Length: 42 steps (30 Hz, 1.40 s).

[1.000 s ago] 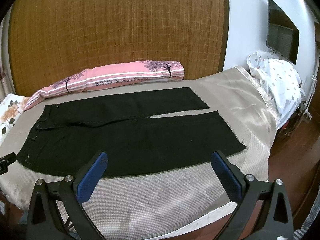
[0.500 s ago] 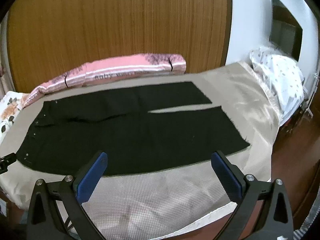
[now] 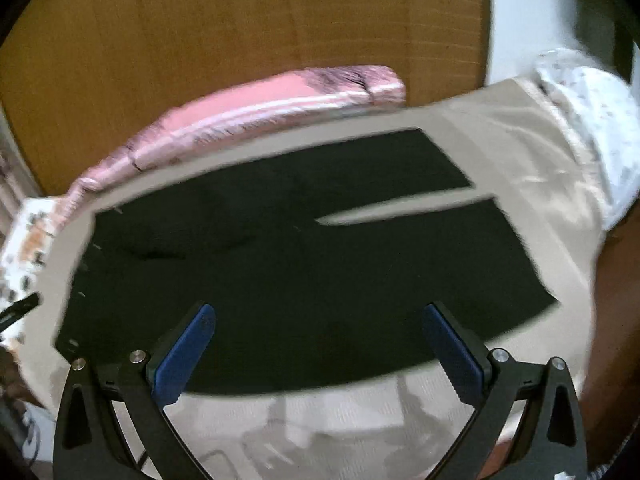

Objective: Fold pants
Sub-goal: 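Grasp the trouser waistband with the left gripper while the right gripper grasps it too, then lift the waistband with both grippers and carry it over toward the leg hems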

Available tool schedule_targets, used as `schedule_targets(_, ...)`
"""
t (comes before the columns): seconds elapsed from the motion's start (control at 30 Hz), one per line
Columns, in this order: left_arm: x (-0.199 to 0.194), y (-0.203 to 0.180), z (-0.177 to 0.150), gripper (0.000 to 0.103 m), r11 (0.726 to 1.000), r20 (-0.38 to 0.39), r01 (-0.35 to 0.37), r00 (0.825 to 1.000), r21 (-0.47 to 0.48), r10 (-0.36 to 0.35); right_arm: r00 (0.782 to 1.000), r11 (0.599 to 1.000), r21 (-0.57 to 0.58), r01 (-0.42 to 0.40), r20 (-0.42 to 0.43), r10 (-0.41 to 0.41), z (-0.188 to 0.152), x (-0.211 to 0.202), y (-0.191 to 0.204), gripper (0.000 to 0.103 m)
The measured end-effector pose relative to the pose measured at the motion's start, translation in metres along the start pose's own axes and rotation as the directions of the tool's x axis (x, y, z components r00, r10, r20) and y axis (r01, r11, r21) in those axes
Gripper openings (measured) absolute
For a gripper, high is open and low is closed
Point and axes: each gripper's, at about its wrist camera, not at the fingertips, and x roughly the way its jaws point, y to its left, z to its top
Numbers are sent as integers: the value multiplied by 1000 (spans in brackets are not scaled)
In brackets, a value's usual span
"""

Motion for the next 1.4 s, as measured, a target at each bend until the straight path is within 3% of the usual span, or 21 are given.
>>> schedule_targets(0.13, 33, 23, 44, 98, 995, -20, 74, 997, -62, -75, 997, 1000, -14, -25, 75, 26, 24, 16, 11, 103)
schedule_targets(0.3, 80, 40, 93, 78, 983, -35, 153, 987, -105, -157, 999, 999, -5, -48, 25, 48, 53, 48, 31, 103)
schedule_targets(0.37, 104, 49, 109, 71, 964, -69, 218, 971, -150, -230, 998, 998, 9, -62, 15, 62, 62, 60, 39, 103)
schedule_targets(0.5, 148, 66, 129, 66, 908, -113, 331, 923, -255, -368, 998, 998, 12, -63, -6, 63, 72, 83, 57, 103)
schedule_targets(0.6, 181, 79, 140, 63, 868, -141, 376, 889, -323, -437, 996, 997, 11, -76, -42, 76, 75, 104, 69, 103)
schedule_targets(0.73, 212, 88, 146, 57, 836, -173, 407, 854, -368, -491, 994, 997, 3, -72, -82, 72, 77, 128, 80, 103)
schedule_targets(0.9, 238, 86, 151, 56, 842, -203, 405, 846, -356, -493, 994, 998, 9, -63, -86, 64, 84, 154, 92, 103)
schedule_targets(1.03, 253, 78, 158, 28, 822, -205, 453, 818, -345, -537, 993, 998, -11, -58, -99, 57, 91, 171, 102, 103)
schedule_targets(1.07, 255, 76, 160, 26, 826, -209, 453, 819, -336, -534, 993, 998, -21, -61, -100, 59, 92, 175, 106, 103)
schedule_targets(1.1, 257, 74, 163, 24, 833, -214, 447, 823, -327, -526, 994, 998, -22, -53, -98, 51, 94, 178, 108, 103)
schedule_targets(1.23, 263, 64, 174, 22, 828, -215, 474, 812, -301, -543, 992, 996, -64, -60, -113, 52, 101, 196, 121, 103)
schedule_targets(1.4, 281, 57, 187, 22, 832, -214, 464, 817, -305, -535, 987, 986, -130, -103, -132, 86, 110, 216, 137, 103)
